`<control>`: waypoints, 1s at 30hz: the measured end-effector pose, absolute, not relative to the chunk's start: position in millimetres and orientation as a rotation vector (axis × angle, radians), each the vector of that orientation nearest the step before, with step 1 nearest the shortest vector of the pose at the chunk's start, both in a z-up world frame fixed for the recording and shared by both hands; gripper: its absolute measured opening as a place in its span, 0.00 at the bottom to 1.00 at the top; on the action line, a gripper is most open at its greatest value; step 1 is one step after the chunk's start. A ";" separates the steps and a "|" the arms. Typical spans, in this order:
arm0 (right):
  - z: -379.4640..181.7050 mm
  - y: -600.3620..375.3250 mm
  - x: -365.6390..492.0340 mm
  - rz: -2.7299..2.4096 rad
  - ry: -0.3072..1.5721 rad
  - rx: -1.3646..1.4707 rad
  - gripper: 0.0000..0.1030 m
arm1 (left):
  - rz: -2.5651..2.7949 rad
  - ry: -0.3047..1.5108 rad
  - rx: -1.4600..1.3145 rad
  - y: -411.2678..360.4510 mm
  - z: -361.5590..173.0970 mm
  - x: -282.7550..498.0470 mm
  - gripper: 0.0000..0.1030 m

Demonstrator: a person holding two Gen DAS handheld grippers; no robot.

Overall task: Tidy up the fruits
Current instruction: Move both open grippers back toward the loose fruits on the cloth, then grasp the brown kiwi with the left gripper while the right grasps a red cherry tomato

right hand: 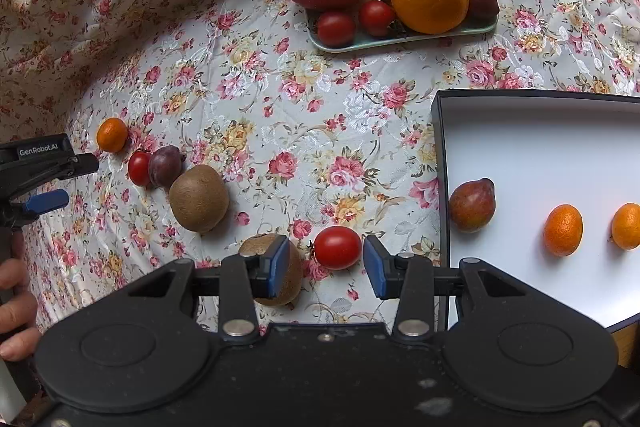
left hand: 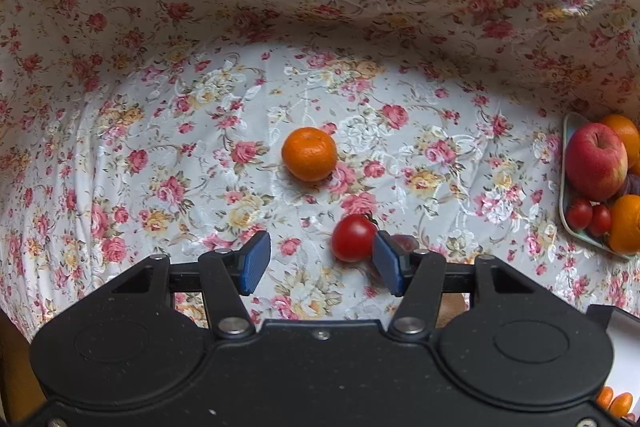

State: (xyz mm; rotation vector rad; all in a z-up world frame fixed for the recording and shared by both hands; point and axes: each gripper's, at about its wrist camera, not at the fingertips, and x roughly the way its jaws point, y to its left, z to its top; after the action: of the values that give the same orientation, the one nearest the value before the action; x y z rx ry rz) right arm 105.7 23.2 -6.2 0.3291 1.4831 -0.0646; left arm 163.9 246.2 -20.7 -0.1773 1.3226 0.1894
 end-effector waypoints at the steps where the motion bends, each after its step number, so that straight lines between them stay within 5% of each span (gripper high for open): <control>1: -6.9 24.6 106.5 -0.063 1.483 0.328 0.42 | 0.162 1.334 -0.173 240.0 -23.3 162.0 0.60; 30: -10.0 22.9 108.8 -0.092 1.455 0.331 0.38 | -0.043 1.474 -0.089 168.8 -70.4 148.8 0.56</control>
State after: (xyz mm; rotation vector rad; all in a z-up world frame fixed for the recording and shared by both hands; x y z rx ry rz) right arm 108.8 22.9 -10.0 0.3309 1.4550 -0.0918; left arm 148.8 168.8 -70.4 -0.0891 1.4740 -0.0433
